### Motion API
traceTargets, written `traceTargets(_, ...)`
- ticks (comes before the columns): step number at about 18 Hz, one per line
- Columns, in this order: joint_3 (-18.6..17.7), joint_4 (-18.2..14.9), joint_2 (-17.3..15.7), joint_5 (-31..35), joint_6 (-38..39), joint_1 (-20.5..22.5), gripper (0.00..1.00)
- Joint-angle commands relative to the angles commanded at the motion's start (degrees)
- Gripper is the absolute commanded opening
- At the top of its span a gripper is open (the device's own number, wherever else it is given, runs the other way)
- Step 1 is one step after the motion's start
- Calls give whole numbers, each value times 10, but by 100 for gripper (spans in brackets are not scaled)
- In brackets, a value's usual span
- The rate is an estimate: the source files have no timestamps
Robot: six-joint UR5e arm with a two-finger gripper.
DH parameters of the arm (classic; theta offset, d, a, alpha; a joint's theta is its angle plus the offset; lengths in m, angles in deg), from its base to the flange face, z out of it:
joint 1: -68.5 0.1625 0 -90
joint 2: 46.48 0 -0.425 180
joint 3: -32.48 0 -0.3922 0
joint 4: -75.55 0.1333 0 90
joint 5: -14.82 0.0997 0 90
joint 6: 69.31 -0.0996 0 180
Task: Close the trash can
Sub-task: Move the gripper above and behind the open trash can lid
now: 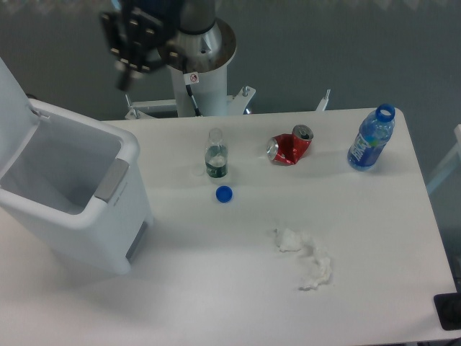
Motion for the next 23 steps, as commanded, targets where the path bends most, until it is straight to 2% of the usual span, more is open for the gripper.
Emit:
traceTargets(5, 32, 12, -3, -29, 40, -38, 0)
traceTargets(8, 35, 13, -10, -29, 42, -44, 0)
traceTargets(12, 35, 53, 4, -29, 37, -71, 0)
traceTargets(23, 48, 55, 27, -18, -10, -136, 0)
